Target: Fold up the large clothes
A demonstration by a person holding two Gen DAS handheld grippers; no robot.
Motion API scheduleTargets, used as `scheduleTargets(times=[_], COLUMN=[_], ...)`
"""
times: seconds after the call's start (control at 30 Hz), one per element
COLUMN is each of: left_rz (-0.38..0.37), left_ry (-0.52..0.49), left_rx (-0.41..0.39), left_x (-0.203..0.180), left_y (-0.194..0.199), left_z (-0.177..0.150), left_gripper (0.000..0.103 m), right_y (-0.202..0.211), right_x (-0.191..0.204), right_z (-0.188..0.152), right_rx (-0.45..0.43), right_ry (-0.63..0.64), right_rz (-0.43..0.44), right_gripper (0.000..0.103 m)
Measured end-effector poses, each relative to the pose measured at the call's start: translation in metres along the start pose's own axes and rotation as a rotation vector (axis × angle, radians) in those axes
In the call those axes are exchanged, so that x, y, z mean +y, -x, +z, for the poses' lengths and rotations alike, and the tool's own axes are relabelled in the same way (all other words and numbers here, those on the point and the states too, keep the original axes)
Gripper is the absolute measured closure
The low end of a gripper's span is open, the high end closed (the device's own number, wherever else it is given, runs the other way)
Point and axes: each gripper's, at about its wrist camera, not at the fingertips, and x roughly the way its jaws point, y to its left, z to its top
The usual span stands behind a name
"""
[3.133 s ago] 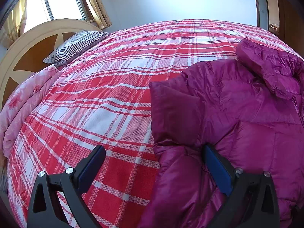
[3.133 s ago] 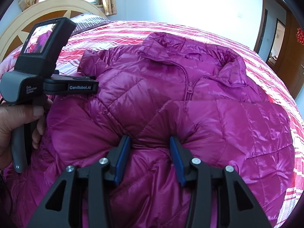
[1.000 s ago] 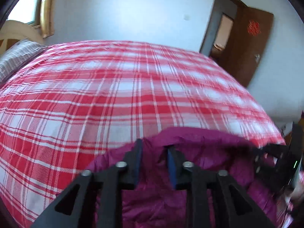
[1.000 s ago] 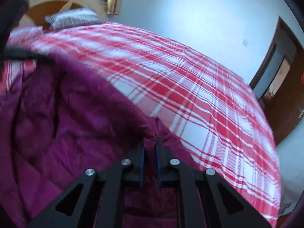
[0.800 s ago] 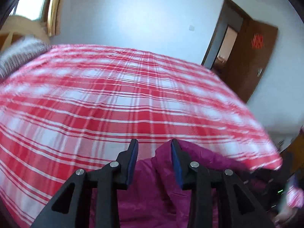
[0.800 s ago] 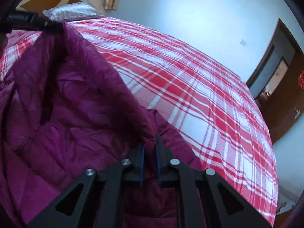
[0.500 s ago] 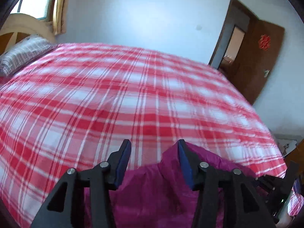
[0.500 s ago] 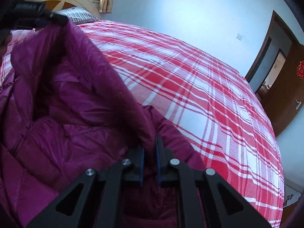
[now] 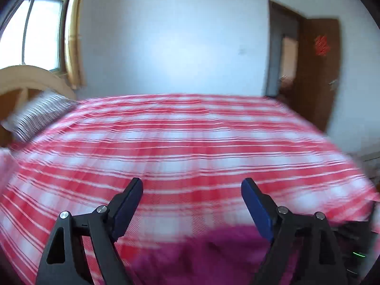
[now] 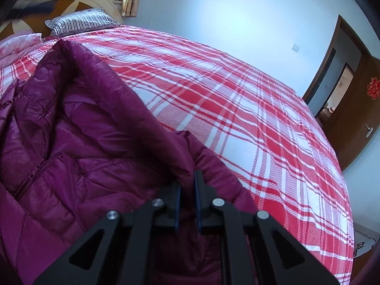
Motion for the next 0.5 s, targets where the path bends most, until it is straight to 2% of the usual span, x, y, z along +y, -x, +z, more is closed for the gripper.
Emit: scheduleTargets(times=[0.07,0.13,0.23,0.33,0.4,0.47,0.5], left_rz=[0.089,0.047,-0.034,-0.03,0.001,-0.002,-0.005], left_ry=[-0.028,0.013,-0.024,-0.15,-0.185,-0.154,-0.137], left_rx=[0.135,0.236,0.263,0.3,0.327,0.343,0.345], left_x=[0.007,0.016,0.009,-0.012,-0.022,-0.017,-0.015], left_y=[-0.047,-0.067,-0.056,-0.042,-0.041,-0.04,-0.042], left_z=[-0.006,-0.02,-0.041,-0.074,-0.093,-0.105,-0.107], left_gripper=[0.018,0.018,0.018,0.018,0.018,0.018,0.018], right_y=[0.004,0.006,0.004,0.002,0.003,0.006,0.011], right_x=[-0.001,-0.004,-0.005,-0.011,-0.016,-0.017,-0.019], right_z=[-0.002,-0.003,-0.003,-0.003,-0.003,-0.001,-0.001], right_rx=[-0.014,-0.02,-0.017,-0.015,-0.019,-0.024,-0.035], right_ry=[-0.01,-0.027,-0.034,-0.06,-0.079,-0.085,-0.097], right_rz=[0.005,0.014,0.021,0.041,0.04,0.03,0.01], right_gripper=[0.09,0.09,0.09,0.09,0.089,0.079,0.064])
